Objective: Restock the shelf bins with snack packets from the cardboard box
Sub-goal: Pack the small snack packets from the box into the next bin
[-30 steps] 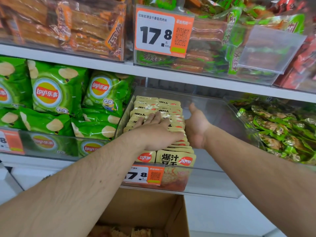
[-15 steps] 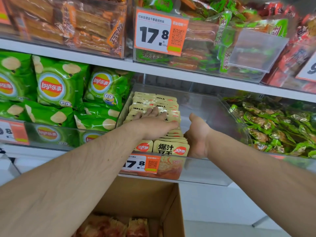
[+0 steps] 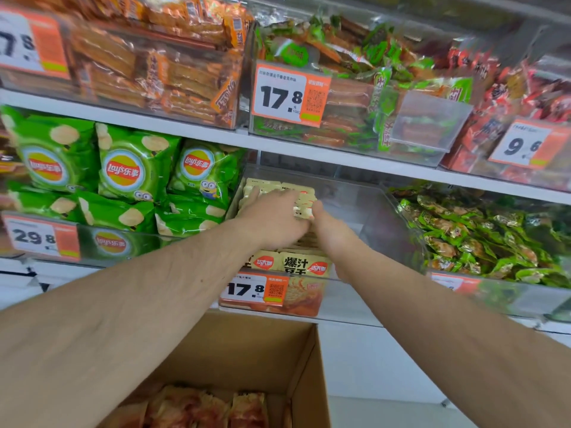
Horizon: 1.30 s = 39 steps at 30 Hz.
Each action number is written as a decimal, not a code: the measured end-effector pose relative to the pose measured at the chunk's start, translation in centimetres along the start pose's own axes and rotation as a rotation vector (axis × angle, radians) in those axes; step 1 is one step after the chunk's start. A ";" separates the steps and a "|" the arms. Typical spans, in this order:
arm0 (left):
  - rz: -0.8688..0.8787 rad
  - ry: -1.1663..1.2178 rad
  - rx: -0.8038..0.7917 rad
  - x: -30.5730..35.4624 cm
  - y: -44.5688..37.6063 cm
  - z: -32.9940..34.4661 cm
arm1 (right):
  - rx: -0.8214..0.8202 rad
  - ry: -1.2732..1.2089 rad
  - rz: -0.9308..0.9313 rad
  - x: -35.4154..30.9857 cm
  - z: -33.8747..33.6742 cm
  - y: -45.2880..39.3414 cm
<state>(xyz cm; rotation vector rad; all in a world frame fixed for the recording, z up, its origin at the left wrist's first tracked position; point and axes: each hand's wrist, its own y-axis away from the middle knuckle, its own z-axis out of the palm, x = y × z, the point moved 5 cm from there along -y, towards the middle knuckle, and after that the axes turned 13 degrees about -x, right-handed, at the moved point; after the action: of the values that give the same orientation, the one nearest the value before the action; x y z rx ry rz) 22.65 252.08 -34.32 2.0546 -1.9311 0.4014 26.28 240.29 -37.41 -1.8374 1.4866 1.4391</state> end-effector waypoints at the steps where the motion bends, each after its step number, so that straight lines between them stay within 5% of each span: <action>1: 0.030 -0.008 0.060 0.2 1.5 -0.6 | 0.089 0.167 -0.050 -0.3 0.0 1.1; 4: 0.101 0.033 0.136 -0.2 7.2 -1.1 | 0.306 0.519 -0.391 -0.8 1.7 5.4; 6: 0.103 0.094 0.122 -1.7 11.3 -0.5 | 0.420 0.536 -0.723 -0.7 3.7 9.1; 8: 0.079 0.144 0.060 -3.9 14.7 0.7 | 0.295 0.456 -0.882 0.4 6.4 11.5; 10: 0.011 0.161 -0.036 -6.8 17.0 2.6 | 0.095 0.457 -0.807 2.5 9.7 11.5; 16: -0.209 0.236 -0.314 -15.4 20.9 9.7 | -0.423 0.907 -0.183 13.3 18.8 4.0; 21: -0.332 0.255 -0.466 -18.6 21.3 12.2 | -0.592 0.891 0.098 22.9 23.3 1.8; 34: -0.627 0.479 -0.587 -24.0 22.6 16.5 | -0.567 1.188 -0.221 30.0 34.2 3.0; 39: -0.798 0.739 -0.638 -25.0 24.0 18.0 | -0.479 1.066 -0.279 29.0 33.9 3.8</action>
<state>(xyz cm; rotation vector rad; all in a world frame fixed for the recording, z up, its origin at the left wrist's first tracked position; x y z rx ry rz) -2.79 266.43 -60.23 1.6938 -0.6148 0.2411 4.68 250.90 -75.12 -3.2532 1.1783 0.6783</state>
